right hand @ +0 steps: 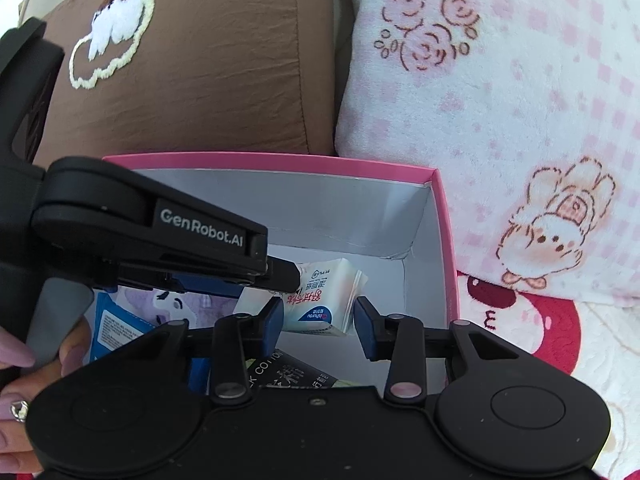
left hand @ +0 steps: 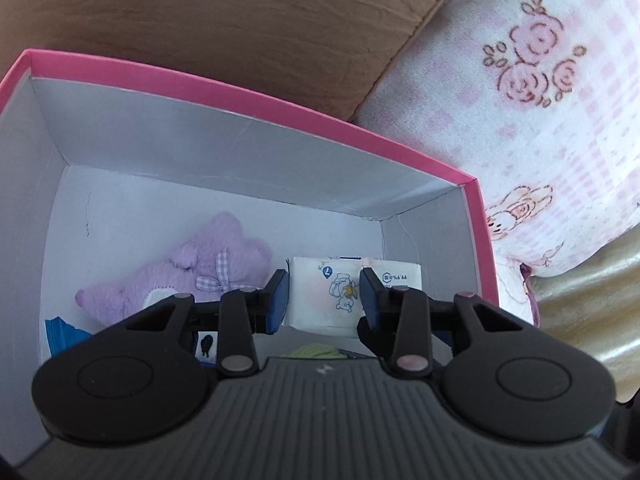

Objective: Organize objects
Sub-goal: 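Lower the soap box into the pink box beside the plush and open, then withdraw the left tool from the box toward the orange sponge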

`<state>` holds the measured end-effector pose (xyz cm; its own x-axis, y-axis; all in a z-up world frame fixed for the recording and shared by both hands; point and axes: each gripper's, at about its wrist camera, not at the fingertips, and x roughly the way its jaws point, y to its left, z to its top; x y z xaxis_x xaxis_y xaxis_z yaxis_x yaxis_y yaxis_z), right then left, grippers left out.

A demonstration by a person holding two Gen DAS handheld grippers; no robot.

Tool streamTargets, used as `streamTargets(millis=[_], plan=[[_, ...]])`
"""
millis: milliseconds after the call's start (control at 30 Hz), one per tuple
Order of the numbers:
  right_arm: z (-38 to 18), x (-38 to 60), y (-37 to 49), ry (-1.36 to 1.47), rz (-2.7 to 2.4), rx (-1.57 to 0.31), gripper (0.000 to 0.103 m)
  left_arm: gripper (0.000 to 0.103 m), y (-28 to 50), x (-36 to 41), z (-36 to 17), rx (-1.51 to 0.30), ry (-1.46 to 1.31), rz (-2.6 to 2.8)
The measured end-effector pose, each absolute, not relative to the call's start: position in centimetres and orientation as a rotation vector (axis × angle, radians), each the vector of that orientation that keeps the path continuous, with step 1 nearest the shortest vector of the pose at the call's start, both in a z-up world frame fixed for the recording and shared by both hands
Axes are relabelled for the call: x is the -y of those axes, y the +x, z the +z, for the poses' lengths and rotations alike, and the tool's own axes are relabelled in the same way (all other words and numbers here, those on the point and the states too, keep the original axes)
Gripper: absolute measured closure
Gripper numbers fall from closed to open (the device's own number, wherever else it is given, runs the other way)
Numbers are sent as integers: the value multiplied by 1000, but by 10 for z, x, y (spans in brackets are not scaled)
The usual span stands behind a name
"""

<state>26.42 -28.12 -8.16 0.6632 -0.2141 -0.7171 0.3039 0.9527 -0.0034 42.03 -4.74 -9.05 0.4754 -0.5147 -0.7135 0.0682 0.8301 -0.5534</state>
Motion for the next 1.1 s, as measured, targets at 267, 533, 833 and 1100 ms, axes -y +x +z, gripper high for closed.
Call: streamTargets(millis=[267,533,833,1100], plan=[[-87,270,269,74,-260,-842,61,67,418,37,-102,-1049,-535,-338],[-86,265,270,33,-271,-826,67,69,422,41,-108,-1062,-585,-332],[-56,272,243,86,-285,-776,67,69,401,38,-73,-1036,-527,-331],[-32,265,213,171,-252,-796,67,69,367,31,-37,-1046,-491,-340]])
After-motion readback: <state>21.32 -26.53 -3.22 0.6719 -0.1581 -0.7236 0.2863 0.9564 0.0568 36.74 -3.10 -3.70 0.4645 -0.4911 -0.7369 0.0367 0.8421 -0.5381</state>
